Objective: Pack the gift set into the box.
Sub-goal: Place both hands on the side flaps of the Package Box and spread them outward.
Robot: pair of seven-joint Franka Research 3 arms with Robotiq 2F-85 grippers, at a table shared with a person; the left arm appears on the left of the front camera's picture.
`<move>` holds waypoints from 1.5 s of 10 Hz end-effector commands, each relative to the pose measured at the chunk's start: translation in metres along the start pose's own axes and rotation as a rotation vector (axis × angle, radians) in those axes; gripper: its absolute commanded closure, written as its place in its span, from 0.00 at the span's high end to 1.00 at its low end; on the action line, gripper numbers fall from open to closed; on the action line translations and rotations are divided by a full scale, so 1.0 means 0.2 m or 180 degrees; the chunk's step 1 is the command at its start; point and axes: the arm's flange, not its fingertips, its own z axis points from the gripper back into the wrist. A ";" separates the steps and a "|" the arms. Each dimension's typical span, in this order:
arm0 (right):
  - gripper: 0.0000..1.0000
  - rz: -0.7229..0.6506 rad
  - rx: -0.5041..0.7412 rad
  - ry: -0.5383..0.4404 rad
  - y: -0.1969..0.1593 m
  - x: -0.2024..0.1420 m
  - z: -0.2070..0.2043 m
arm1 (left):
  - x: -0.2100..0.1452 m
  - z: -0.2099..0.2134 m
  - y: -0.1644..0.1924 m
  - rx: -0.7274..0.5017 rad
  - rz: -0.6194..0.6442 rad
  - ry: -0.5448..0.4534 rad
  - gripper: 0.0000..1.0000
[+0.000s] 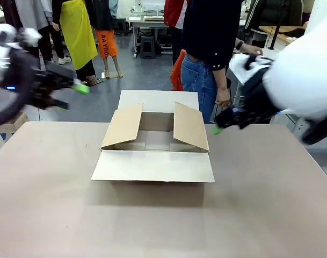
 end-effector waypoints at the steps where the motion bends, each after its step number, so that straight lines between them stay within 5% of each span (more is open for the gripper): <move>1: 1.00 0.0110 -0.0050 -0.0621 -0.05 -0.10 -0.17 | 0.11 -0.24 -0.03 0.0375 -0.0170 0.0264 1.00; 3: 1.00 0.0191 0.0714 -0.0694 -0.15 -0.20 -0.07 | 0.12 -0.36 -0.05 0.0766 0.0122 0.0494 1.00; 4: 1.00 0.0082 -0.0073 -0.0468 0.05 0.06 -0.11 | 0.02 -0.32 -0.13 0.0308 -0.0228 0.0272 1.00; 8: 1.00 0.0137 0.0056 -0.0552 0.01 0.05 -0.12 | 0.06 -0.37 -0.14 0.0396 -0.0185 0.0343 1.00; 9: 1.00 0.0203 -0.0160 -0.0241 0.05 0.07 -0.18 | 0.07 -0.46 -0.23 0.0206 -0.0421 0.0740 1.00; 12: 1.00 -0.0014 0.0130 -0.0404 0.09 0.09 -0.24 | 0.12 -0.78 -0.48 0.0796 -0.0731 0.0871 1.00; 15: 1.00 0.0204 -0.0034 -0.0327 0.06 0.05 -0.21 | 0.20 -1.04 -0.58 0.1279 -0.0785 0.0893 1.00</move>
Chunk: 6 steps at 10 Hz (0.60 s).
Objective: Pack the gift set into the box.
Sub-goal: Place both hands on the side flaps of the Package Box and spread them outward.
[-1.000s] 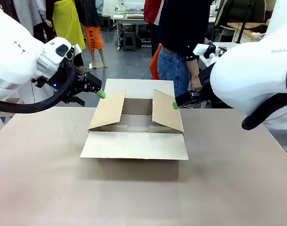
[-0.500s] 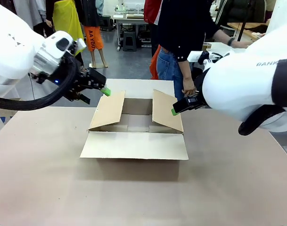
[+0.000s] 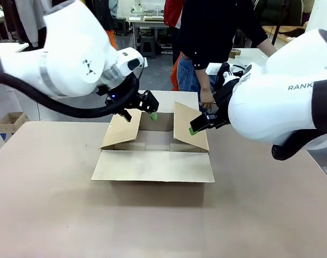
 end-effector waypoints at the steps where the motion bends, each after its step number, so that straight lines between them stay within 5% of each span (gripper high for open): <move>1: 1.00 0.0063 -0.0053 -0.0009 -0.01 0.00 0.02 | 0.14 -0.07 -0.09 0.0311 0.0148 0.0092 1.00; 6: 1.00 0.0063 -0.0053 -0.0009 -0.01 0.00 0.02 | 0.35 -0.32 -0.09 0.0734 0.0468 0.0438 1.00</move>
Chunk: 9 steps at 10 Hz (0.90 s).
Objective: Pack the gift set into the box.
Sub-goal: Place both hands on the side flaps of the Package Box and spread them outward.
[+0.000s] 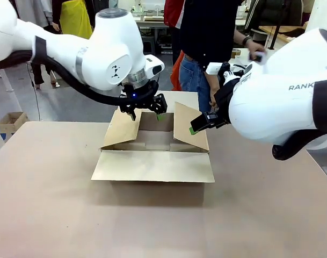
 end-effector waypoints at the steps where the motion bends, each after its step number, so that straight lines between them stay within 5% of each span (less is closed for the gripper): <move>1: 1.00 0.0061 -0.0048 -0.0004 -0.01 0.00 0.02 | 0.14 -0.07 -0.05 0.0340 0.0256 0.0096 1.00; 4: 1.00 0.0061 -0.0048 -0.0004 -0.01 0.00 0.02 | 0.13 -0.11 0.00 0.0766 0.0301 -0.0182 1.00; 9: 1.00 0.0061 -0.0048 -0.0004 -0.01 0.00 0.02 | 0.09 -0.14 0.09 0.1257 -0.0018 -0.0091 1.00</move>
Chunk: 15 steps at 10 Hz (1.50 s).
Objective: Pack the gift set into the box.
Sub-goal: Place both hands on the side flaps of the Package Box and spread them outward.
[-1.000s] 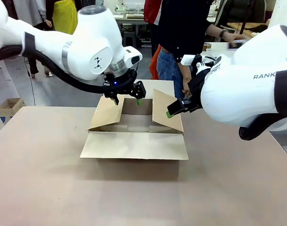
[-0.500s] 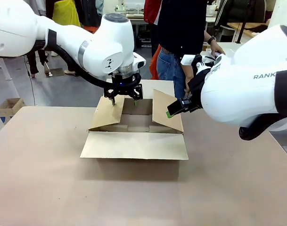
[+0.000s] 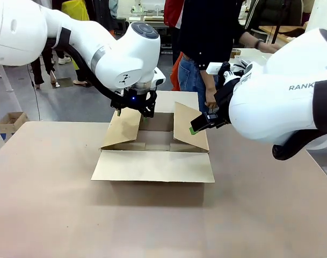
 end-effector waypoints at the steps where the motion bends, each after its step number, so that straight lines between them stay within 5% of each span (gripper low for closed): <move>1: 1.00 0.0061 -0.0047 -0.0003 -0.01 0.00 0.02 | -0.01 0.02 0.04 0.0062 0.0053 0.0027 1.00; 8: 1.00 0.0061 -0.0047 -0.0003 -0.01 0.00 0.02 | -0.02 0.19 0.43 0.0083 0.0342 -0.0104 1.00; 12: 1.00 0.0061 -0.0047 -0.0003 -0.01 0.00 0.02 | -0.07 0.17 0.89 -0.0690 0.0734 0.0058 1.00; 13: 1.00 0.0061 -0.0047 -0.0003 -0.01 0.00 0.02 | -0.14 0.10 1.12 -0.1051 0.0921 0.0131 1.00; 15: 1.00 0.0061 -0.0047 -0.0003 -0.01 0.00 0.02 | -0.17 0.06 1.21 -0.1327 0.0933 0.0175 1.00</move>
